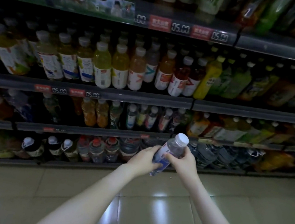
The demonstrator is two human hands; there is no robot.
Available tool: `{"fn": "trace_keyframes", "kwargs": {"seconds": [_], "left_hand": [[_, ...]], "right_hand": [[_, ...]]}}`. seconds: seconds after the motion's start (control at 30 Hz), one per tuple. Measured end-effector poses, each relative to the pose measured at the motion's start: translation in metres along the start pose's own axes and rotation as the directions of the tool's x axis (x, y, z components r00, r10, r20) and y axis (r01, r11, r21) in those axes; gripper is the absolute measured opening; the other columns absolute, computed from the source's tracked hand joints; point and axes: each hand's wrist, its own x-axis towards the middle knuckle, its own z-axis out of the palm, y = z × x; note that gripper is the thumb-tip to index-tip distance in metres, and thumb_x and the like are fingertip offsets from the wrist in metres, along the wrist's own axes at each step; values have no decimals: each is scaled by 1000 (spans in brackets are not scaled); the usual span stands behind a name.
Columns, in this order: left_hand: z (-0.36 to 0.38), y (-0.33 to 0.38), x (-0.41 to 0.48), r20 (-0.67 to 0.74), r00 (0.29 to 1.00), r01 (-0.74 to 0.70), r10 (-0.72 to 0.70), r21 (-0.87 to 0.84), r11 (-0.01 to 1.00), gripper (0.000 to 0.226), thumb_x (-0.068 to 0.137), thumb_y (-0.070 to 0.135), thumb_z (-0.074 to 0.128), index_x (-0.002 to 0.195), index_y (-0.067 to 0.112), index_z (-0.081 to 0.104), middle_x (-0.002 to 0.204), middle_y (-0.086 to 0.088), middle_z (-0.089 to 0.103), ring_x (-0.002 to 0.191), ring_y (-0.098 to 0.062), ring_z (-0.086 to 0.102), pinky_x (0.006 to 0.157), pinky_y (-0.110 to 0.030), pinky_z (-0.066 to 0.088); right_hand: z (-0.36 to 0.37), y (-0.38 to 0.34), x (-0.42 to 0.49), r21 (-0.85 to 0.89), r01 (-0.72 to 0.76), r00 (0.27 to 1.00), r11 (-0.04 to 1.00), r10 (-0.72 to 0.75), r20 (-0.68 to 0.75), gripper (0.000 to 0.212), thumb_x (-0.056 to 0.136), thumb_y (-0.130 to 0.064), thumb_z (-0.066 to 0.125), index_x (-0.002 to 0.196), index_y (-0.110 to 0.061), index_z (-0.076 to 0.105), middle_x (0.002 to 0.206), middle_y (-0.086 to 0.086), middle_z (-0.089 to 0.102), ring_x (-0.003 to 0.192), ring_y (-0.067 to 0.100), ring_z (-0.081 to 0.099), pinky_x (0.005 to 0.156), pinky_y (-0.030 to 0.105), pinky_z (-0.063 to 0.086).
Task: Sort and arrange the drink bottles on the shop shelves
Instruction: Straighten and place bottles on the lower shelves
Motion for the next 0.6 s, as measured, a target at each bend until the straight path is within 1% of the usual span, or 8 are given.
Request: {"fn": "trace_keyframes", "kwargs": {"seconds": [0.07,0.13,0.2,0.3,0.37,0.43,0.5,0.6], "left_hand": [[15,9,8,-22,1000,13,-12,52,999,63,93,34,58,149,25,30,151,0,36,136,-19,37,107,-30,35],[20,10,18,-57,998,39,-33,101,994,60,97,34,53,150,25,27,152,-1,34,136,-19,37,107,-31,35],[18,8,34,-106,992,81,-67,127,989,58,98,31,50,150,26,26,152,-1,33,135,-21,38,107,-33,36],[14,6,66,-163,982,123,-98,147,981,59,98,24,47,151,25,23,155,-2,27,138,-22,34,108,-35,36],[16,8,88,-170,981,120,-89,179,977,60,98,24,47,152,23,21,155,-2,27,137,-23,35,106,-35,38],[19,12,109,-159,984,116,-84,204,972,60,99,25,46,152,21,19,155,-3,25,136,-24,35,105,-35,39],[23,14,133,-156,984,114,-80,223,968,61,99,25,45,153,20,18,155,-4,24,136,-25,36,104,-36,41],[34,10,166,-149,985,123,-89,243,962,60,99,25,45,153,20,17,154,-6,25,136,-25,35,103,-36,41]], "right_hand": [[-21,5,10,8,-1,1000,1000,1,-17,41,73,-13,78,107,-20,58,102,-5,67,91,7,63,74,24,51],[-36,9,25,34,3,1000,999,-2,-28,43,75,-10,77,110,-18,55,102,-6,65,90,3,60,69,18,45],[-45,11,47,52,-3,1000,999,5,-30,48,76,-8,75,115,-18,50,102,-6,62,90,6,59,69,20,44],[-54,19,87,52,-24,998,998,26,-51,59,73,-9,77,122,-18,45,105,-2,61,95,16,60,75,28,47],[-60,27,113,44,-40,996,998,43,-74,61,70,-9,78,120,-18,44,104,0,61,96,18,60,79,34,50],[-68,34,133,15,-50,995,999,51,-91,61,65,-14,80,116,-16,46,102,1,63,95,20,63,81,38,53],[-75,42,154,21,-62,992,998,64,-105,63,64,-13,82,116,-17,46,101,-1,64,94,18,63,80,36,52],[-83,57,185,102,-65,991,993,77,-111,63,69,-3,80,120,-14,45,102,-3,61,91,12,60,78,29,45]]}}
